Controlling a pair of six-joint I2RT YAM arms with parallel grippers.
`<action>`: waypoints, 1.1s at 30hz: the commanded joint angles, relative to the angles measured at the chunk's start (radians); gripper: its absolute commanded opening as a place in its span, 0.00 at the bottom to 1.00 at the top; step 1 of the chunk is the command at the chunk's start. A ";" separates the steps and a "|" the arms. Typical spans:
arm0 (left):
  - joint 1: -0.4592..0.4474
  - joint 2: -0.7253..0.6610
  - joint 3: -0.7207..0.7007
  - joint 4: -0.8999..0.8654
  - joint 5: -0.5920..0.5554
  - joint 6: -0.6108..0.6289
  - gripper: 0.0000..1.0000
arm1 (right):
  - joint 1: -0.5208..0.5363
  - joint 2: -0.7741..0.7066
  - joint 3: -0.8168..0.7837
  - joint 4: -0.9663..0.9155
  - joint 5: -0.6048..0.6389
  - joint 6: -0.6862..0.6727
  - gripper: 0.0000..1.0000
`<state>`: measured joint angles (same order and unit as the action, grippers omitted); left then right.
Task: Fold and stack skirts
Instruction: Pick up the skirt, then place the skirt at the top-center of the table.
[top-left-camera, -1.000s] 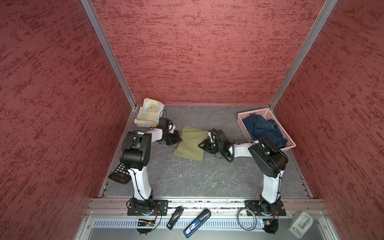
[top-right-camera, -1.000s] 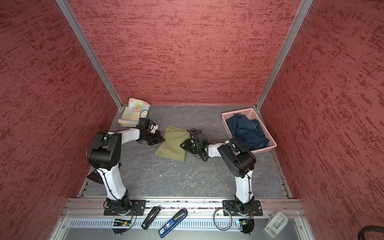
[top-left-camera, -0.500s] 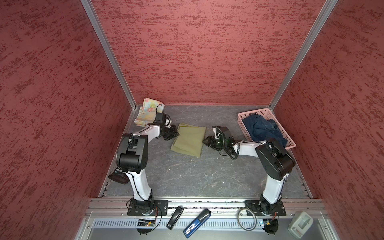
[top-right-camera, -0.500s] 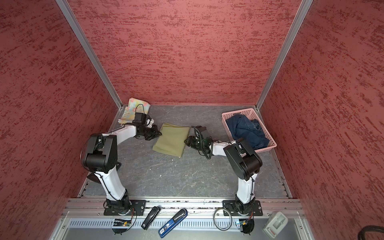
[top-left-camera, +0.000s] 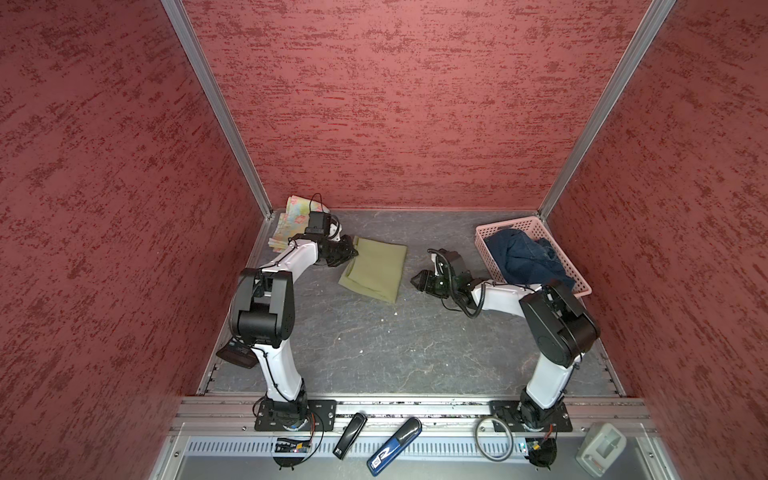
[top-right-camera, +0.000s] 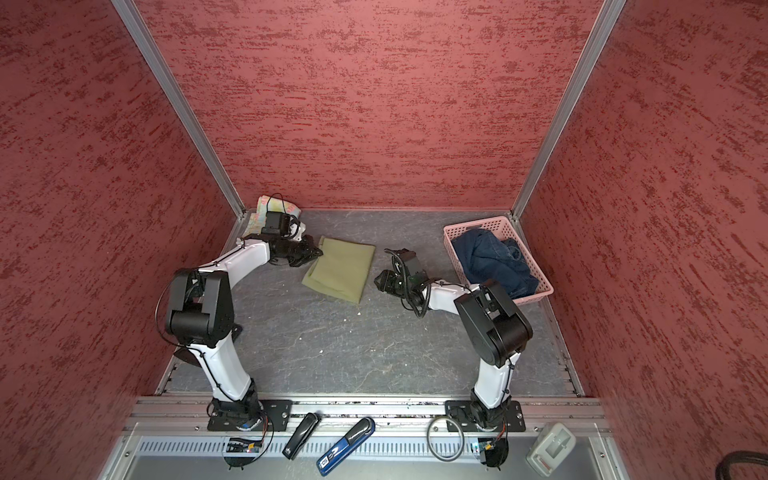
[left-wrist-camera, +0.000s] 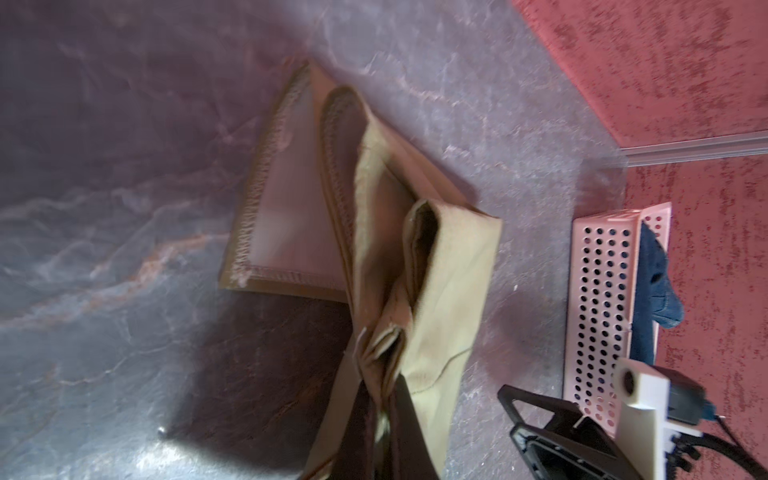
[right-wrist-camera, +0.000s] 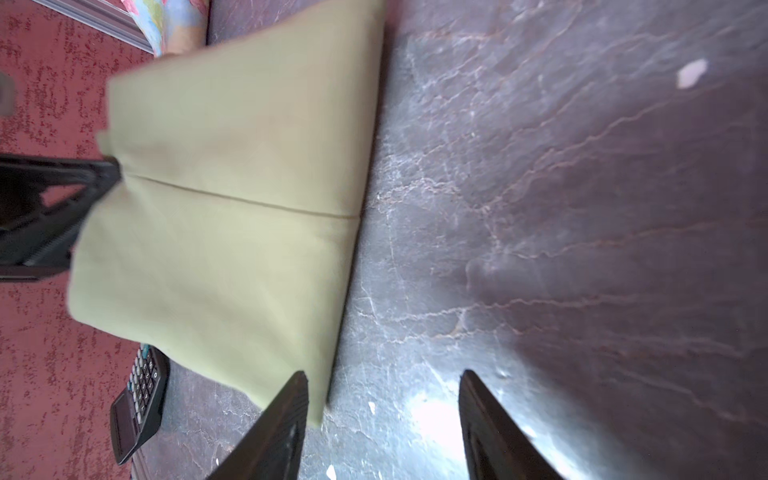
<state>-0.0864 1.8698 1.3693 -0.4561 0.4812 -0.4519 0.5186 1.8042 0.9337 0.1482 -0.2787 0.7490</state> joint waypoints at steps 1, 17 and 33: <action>0.016 0.010 0.074 -0.017 -0.010 0.017 0.00 | -0.008 -0.039 0.020 -0.038 0.043 -0.024 0.59; 0.091 0.234 0.452 -0.073 0.087 0.041 0.00 | -0.009 -0.081 0.056 -0.108 0.085 -0.052 0.59; 0.116 0.265 0.242 -0.039 0.060 0.000 0.00 | -0.009 0.058 0.195 -0.091 0.006 -0.043 0.60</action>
<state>0.0151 2.1181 1.6283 -0.4946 0.5644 -0.4458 0.5171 1.8187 1.0882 0.0479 -0.2401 0.6918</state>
